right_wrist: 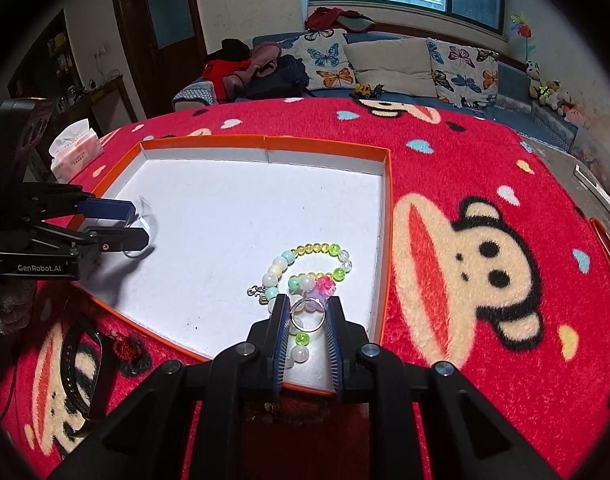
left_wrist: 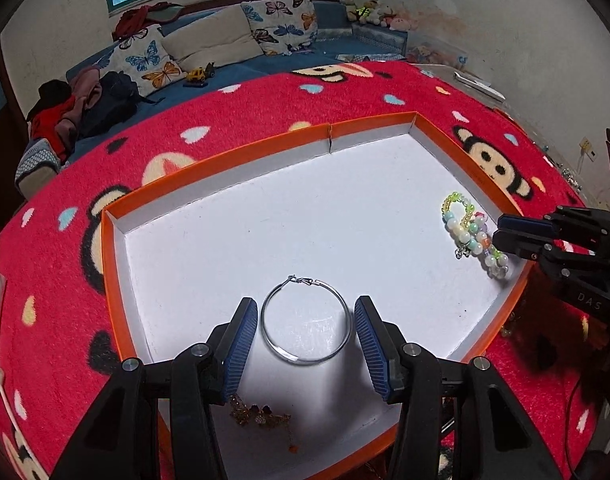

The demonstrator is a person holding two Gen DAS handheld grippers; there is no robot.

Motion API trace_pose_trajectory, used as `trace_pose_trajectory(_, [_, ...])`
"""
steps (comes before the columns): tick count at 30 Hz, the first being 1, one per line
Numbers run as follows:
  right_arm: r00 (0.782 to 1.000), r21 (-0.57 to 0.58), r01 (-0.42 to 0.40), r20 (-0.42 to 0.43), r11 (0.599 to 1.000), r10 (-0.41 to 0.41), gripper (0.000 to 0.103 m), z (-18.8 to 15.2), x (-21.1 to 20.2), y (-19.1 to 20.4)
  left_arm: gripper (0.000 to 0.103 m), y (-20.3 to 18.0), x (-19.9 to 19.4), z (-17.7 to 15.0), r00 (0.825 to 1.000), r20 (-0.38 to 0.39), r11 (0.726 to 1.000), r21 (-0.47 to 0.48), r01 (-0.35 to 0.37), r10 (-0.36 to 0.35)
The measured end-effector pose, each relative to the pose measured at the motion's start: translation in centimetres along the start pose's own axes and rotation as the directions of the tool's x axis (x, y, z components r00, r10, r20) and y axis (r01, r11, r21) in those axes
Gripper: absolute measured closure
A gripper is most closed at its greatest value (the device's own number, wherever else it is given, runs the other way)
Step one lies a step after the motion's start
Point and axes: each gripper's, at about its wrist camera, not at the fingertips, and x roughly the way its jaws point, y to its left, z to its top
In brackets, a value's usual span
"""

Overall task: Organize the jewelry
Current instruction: 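Place the ring beside the bracelet with the right tool while the left tool drops the hoop in the tray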

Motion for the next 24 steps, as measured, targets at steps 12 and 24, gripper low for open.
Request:
trace_pose_trajectory(12, [1.000,-0.023,0.000,0.014,1.000,0.000,0.061,-0.2,-0.9,0.3,0.047,-0.2,-2.2,-0.6,1.000,-0.023,0.996,-0.088,-0.019,0.017])
trace_pose_trajectory(24, [0.999,-0.022,-0.021,0.037,1.000,0.022,0.058,-1.2,-3.3,-0.2,0.034,-4.3,-6.7,-3.7,0.995,-0.016,0.984,-0.146,-0.099,0.098])
